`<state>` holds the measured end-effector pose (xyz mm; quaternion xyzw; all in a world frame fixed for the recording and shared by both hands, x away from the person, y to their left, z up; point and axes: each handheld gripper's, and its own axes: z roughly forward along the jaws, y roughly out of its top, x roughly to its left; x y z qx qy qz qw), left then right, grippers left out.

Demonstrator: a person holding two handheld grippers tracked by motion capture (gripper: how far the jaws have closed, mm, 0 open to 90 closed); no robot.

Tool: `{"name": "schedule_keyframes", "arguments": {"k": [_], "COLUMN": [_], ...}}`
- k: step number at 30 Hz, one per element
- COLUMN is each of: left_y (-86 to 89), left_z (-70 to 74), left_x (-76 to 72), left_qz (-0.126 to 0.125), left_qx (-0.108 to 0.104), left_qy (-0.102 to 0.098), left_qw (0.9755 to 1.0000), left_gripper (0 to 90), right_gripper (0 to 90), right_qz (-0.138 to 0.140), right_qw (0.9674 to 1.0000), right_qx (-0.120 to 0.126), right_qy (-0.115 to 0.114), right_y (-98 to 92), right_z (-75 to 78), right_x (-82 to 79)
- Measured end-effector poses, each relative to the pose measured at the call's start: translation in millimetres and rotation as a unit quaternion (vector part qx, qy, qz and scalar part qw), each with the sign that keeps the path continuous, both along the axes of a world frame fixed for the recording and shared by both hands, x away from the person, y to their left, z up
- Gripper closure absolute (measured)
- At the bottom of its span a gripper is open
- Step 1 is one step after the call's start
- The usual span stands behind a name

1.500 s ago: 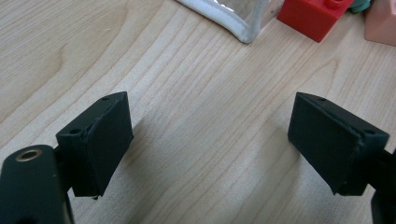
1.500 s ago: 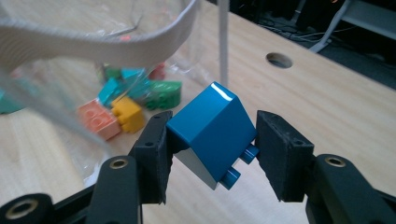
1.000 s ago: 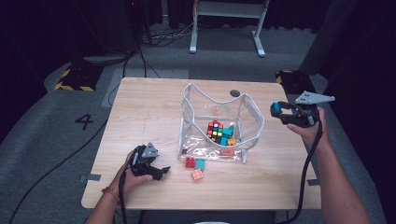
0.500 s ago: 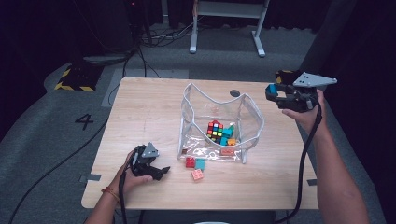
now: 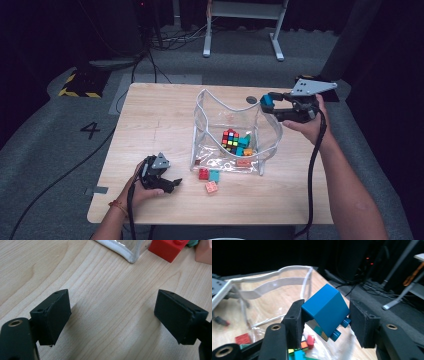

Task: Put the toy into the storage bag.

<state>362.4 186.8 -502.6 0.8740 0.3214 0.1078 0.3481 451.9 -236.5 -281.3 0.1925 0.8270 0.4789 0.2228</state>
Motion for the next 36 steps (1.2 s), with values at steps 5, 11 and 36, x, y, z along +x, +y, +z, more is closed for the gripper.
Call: {"name": "schedule_keyframes", "arguments": {"k": [5,11,36], "left_y": [0.0,0.0,-0.1], "left_z": [0.0,0.0,-0.1], "left_x": [-0.1,0.0,-0.1], "left_qz": [0.0,0.0,0.001], "left_qx": [0.0,0.0,-0.001], "left_qy": [0.0,0.0,0.0], "left_qw": [1.0,1.0,1.0], "left_gripper": [14.0,14.0,14.0], "right_gripper": [48.2,48.2,48.1], "right_qz": [0.037,0.07,0.108], "right_qw": [0.9993,0.9971,0.9541], "right_qx": [-0.012,-0.028,-0.271], "right_qy": [0.002,0.006,0.067], "right_y": [23.4,49.4,102.0], "right_z": [-4.7,-10.6,-56.7], "right_x": [-2.1,-3.6,23.1]}}
